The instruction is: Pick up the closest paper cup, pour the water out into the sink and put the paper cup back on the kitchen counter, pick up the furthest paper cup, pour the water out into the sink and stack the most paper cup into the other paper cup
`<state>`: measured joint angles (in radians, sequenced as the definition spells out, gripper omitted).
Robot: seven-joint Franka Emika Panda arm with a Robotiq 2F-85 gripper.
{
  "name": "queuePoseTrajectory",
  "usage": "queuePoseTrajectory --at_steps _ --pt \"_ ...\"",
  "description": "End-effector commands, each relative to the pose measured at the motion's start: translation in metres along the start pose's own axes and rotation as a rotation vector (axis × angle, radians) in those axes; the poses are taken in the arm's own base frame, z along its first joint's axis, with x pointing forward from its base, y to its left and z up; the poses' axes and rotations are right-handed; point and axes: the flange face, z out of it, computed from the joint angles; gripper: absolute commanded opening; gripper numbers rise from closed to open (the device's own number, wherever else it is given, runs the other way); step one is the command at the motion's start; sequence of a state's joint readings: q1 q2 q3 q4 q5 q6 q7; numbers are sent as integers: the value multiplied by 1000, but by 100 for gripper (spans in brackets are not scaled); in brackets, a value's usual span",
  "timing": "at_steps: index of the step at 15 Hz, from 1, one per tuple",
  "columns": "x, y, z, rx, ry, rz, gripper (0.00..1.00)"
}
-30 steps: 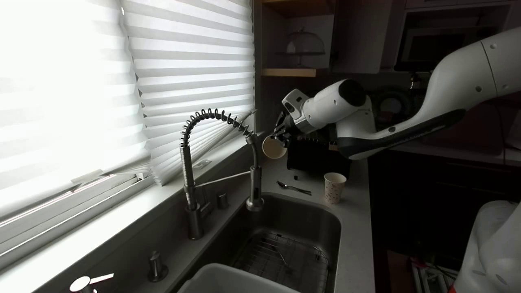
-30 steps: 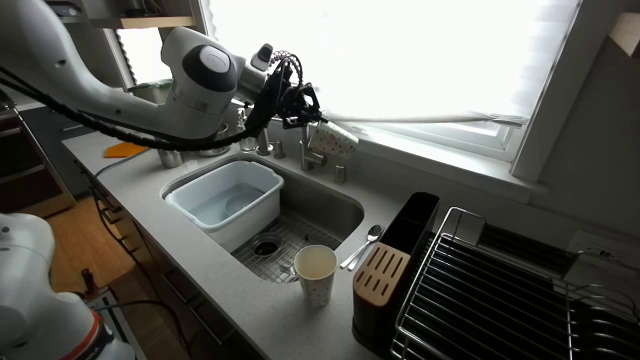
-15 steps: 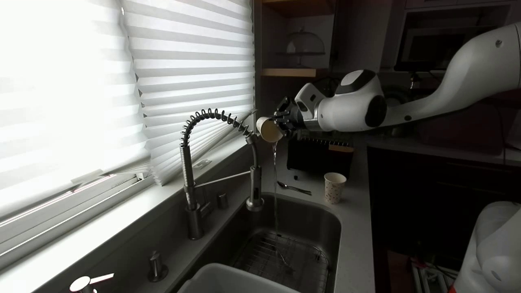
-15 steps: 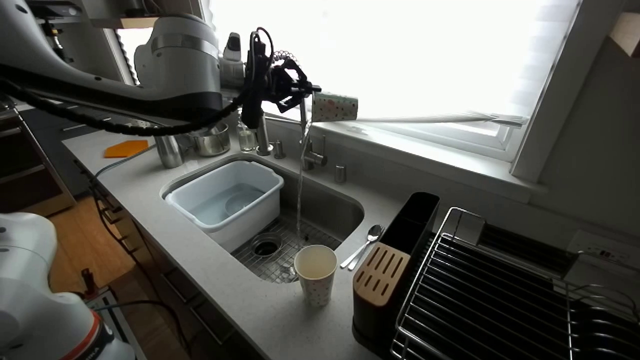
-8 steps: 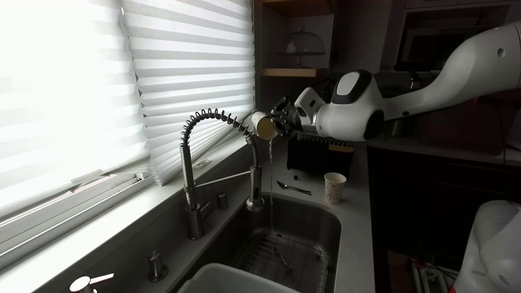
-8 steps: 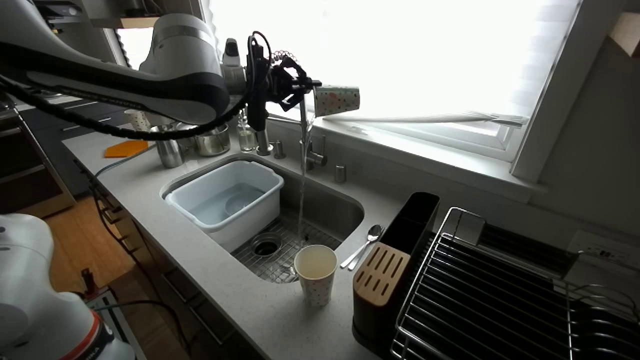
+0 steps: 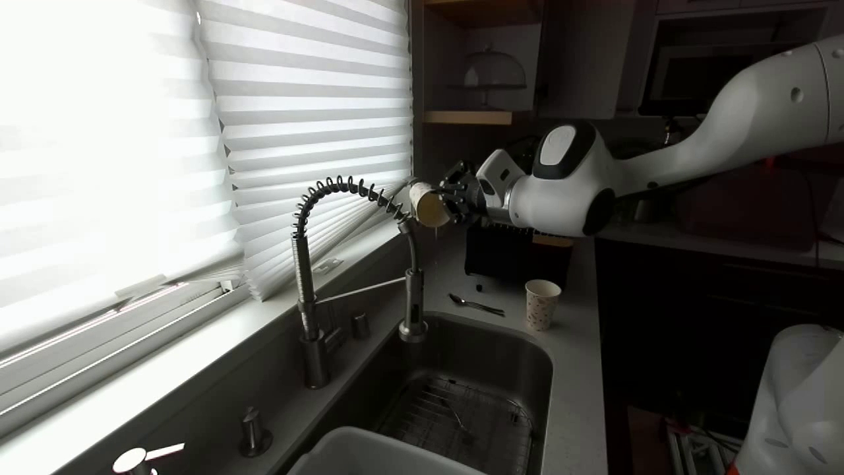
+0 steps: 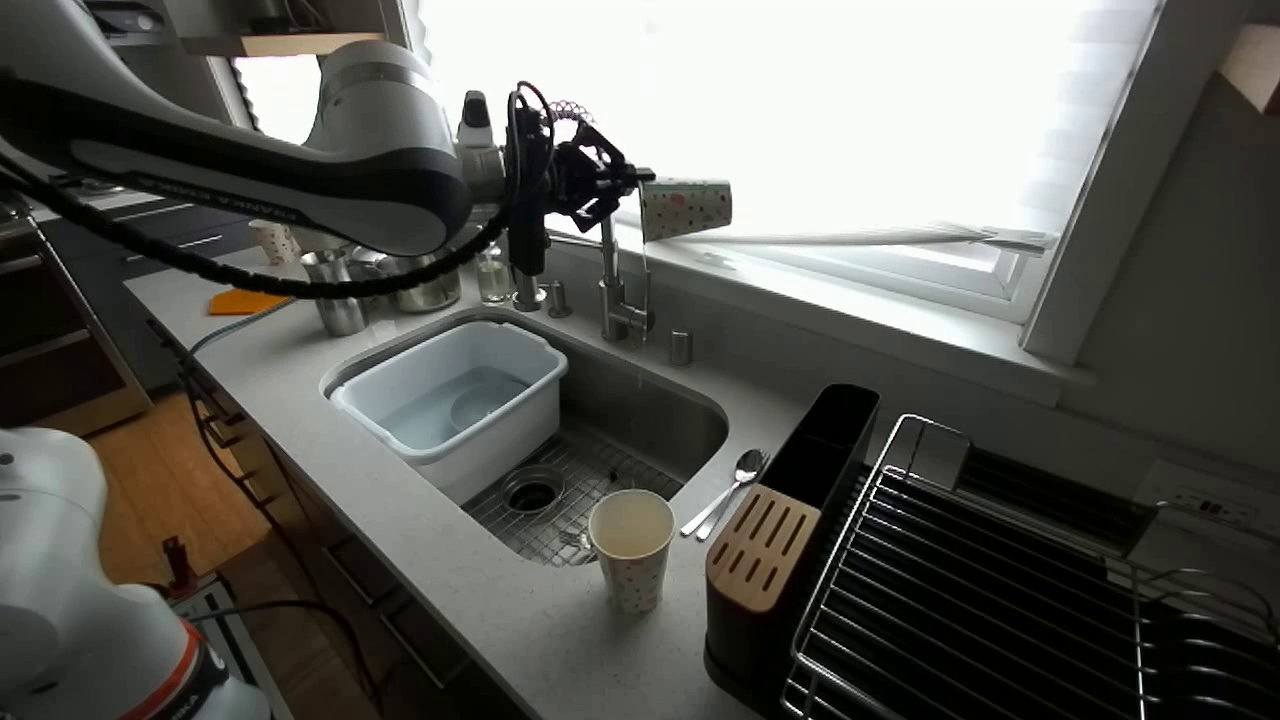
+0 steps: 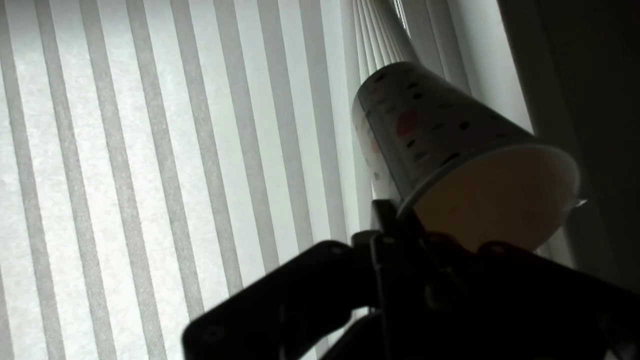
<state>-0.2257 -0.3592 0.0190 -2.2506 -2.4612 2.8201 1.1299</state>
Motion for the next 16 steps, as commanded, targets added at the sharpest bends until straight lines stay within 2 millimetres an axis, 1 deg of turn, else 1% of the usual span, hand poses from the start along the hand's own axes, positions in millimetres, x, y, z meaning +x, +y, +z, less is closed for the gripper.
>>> queuePoseTrajectory --at_steps 1,4,8,13,15,16 --pt "-12 -4 8 52 -61 42 1" --pt "-25 -10 18 159 -151 136 1" --pt "-42 -29 33 278 -271 248 1" --pt "-49 -50 45 411 -418 383 1" --pt "-50 -53 48 459 -483 435 1" --pt "-49 -51 50 483 -513 461 1"
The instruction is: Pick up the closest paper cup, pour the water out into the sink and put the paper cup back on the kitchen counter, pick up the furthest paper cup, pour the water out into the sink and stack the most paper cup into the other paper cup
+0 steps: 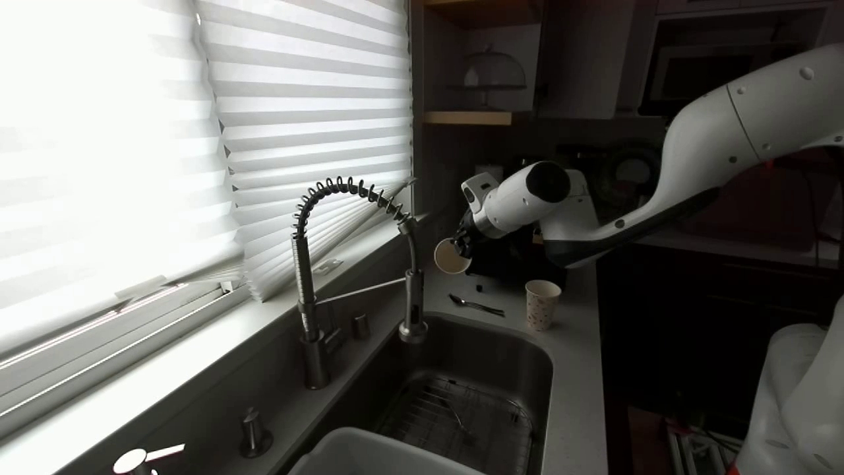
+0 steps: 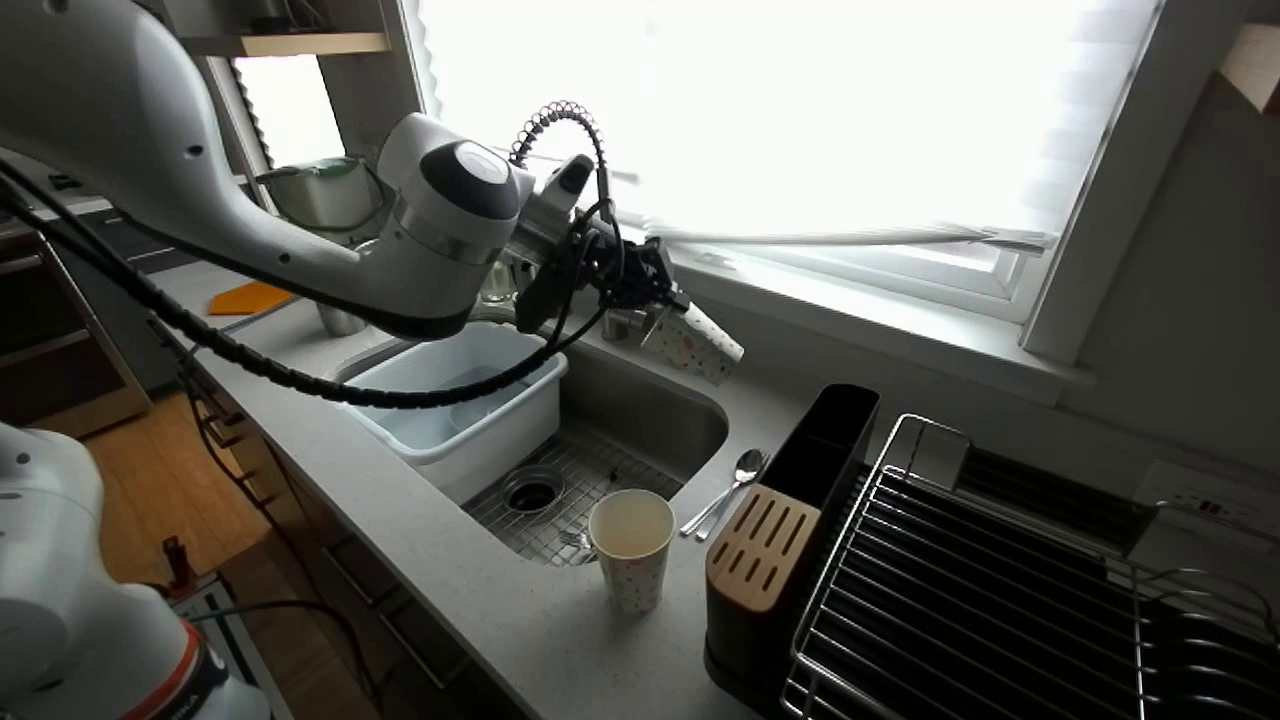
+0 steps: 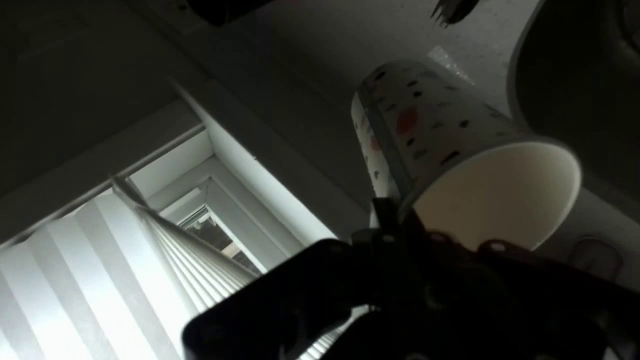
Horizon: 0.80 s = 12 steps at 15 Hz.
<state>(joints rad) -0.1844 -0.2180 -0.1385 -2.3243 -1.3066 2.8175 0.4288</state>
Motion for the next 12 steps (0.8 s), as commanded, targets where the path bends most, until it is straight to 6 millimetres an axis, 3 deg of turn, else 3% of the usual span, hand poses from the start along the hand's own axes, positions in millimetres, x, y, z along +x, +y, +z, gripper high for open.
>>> queuePoseTrajectory --at_steps 1,4,8,12 --pt "-3 -1 4 94 -120 85 1" --pt "5 24 -8 167 -203 167 1" --pt "15 78 -29 254 -281 285 1" --pt "0 117 -40 353 -346 387 1"
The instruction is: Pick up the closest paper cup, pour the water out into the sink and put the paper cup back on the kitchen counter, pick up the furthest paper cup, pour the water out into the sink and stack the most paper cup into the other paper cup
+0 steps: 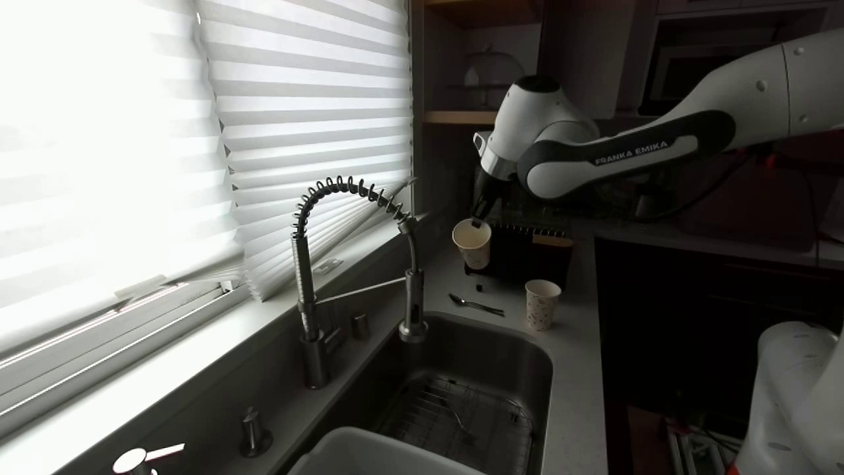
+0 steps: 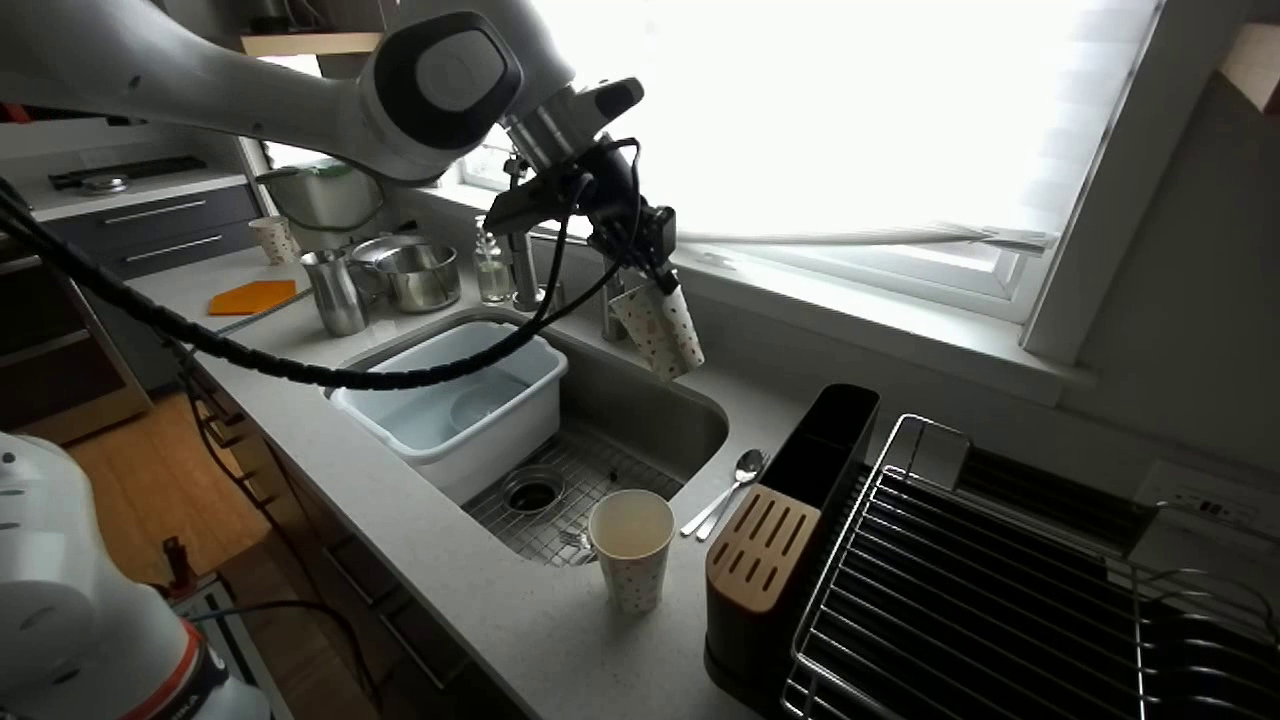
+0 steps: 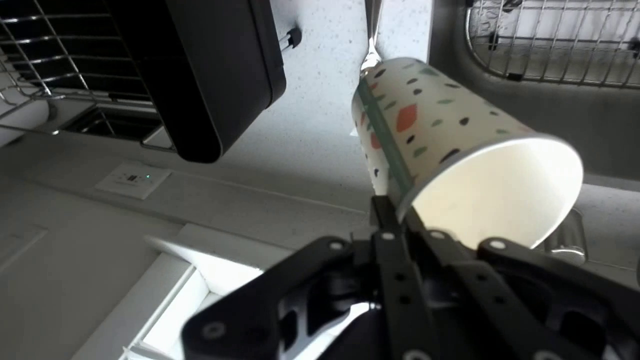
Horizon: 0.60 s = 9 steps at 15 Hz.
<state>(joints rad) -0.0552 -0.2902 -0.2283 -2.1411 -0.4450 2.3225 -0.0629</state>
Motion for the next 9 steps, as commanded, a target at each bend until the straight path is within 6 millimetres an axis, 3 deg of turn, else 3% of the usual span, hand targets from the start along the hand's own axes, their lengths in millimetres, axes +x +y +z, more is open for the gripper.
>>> queuePoseTrajectory --at_steps 1,9 --pt "-11 30 -10 103 -59 71 1" --pt "-57 92 -2 282 -100 216 1"
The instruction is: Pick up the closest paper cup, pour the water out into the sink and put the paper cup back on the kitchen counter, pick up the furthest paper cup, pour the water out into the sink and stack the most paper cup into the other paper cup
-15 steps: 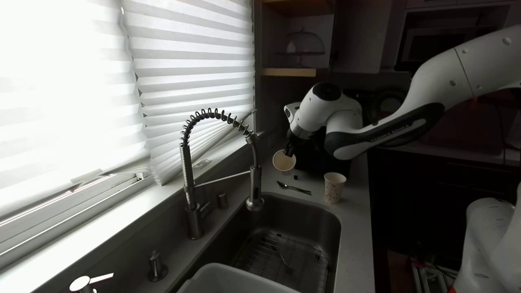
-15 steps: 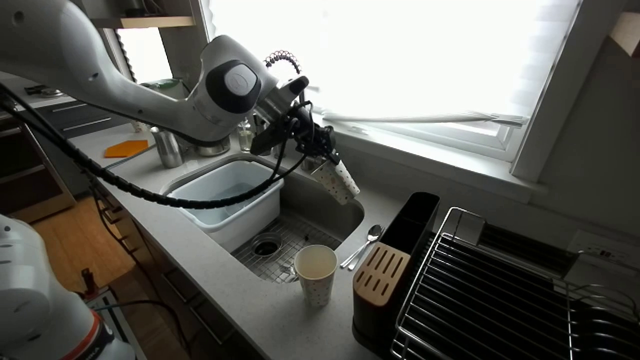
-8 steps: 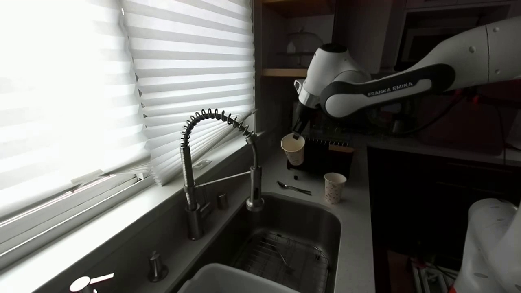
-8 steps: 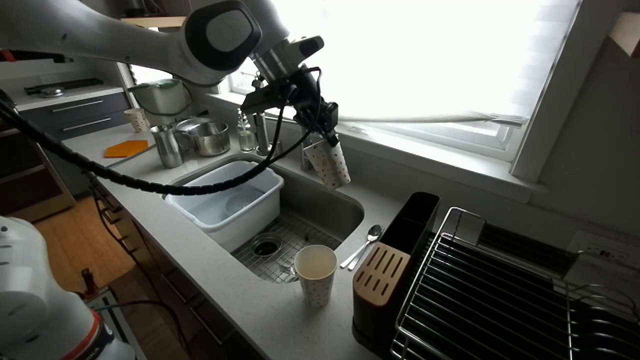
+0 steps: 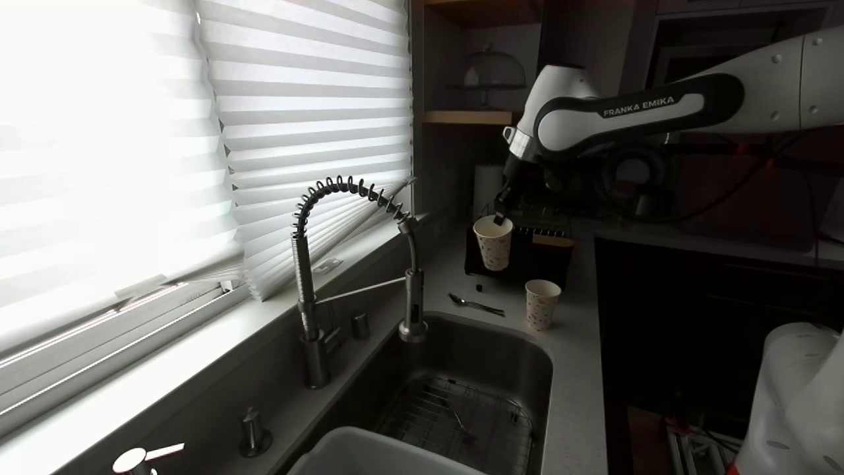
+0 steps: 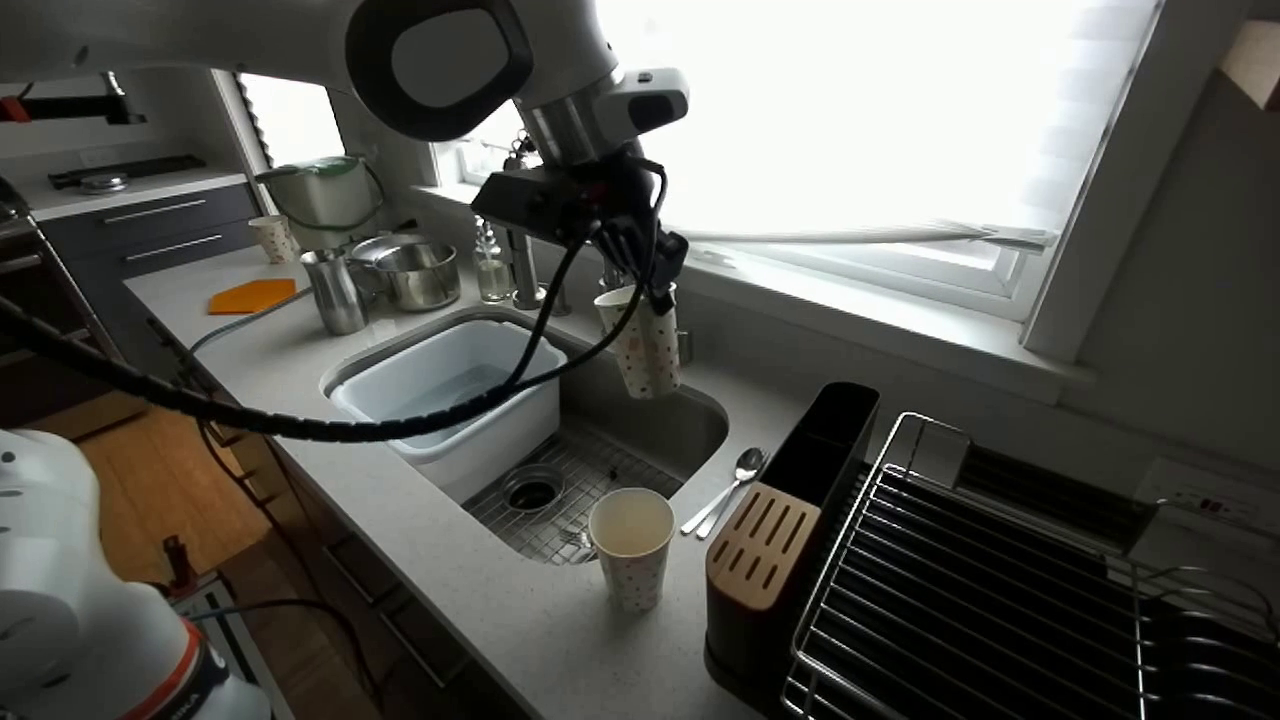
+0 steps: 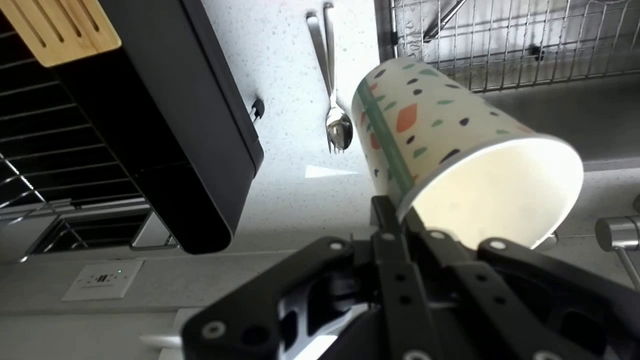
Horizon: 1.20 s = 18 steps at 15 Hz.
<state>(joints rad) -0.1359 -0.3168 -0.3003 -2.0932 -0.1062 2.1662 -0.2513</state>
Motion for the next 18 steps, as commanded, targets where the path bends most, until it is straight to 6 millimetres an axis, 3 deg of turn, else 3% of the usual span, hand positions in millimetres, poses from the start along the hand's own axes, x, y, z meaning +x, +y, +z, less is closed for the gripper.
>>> queuePoseTrajectory --at_steps 1,8,18 --pt "-21 31 -4 56 -30 50 1" --pt "-57 72 -7 109 -91 144 1" --pt "-103 106 8 221 -76 177 1"
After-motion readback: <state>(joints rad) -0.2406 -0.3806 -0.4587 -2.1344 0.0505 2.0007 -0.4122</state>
